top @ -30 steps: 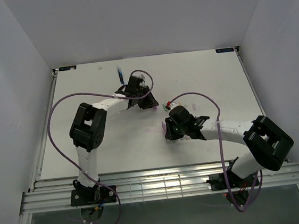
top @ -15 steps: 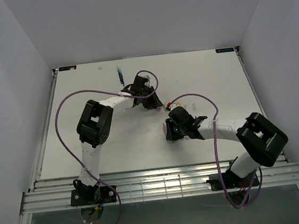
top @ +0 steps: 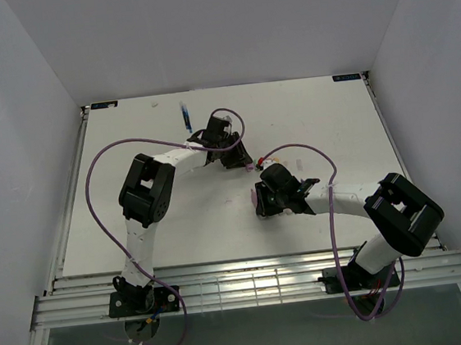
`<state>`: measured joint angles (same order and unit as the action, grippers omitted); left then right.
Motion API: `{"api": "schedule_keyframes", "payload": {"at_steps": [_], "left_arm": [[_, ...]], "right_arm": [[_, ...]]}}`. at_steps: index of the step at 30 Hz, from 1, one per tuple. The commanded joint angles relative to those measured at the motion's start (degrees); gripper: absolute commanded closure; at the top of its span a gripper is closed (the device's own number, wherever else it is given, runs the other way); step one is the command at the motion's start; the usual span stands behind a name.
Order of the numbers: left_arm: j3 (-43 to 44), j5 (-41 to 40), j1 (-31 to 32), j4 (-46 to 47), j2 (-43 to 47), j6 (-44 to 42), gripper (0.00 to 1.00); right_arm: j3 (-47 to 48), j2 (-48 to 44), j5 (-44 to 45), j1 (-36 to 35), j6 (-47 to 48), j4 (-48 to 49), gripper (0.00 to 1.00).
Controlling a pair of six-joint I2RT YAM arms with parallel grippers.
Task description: Open the pen caps
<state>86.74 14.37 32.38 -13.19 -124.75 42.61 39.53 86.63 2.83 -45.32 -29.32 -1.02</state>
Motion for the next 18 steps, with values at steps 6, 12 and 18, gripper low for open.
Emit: {"api": "schedule_keyframes", "payload": {"at_steps": [6, 12, 18], "left_arm": [[-2.1, -2.2, 0.4, -1.8, 1.3, 0.1, 0.49], [-3.9, -3.5, 0.4, -0.7, 4.1, 0.1, 0.49], [-3.8, -6.7, 0.4, -0.8, 8.2, -0.8, 0.44]], "right_arm": [[-0.9, 0.6, 0.5, 0.7, 1.4, 0.3, 0.69], [-0.7, -0.1, 0.5, 1.4, 2.0, 0.4, 0.61], [0.5, -2.1, -0.7, 1.5, 4.4, 0.3, 0.57]]}}
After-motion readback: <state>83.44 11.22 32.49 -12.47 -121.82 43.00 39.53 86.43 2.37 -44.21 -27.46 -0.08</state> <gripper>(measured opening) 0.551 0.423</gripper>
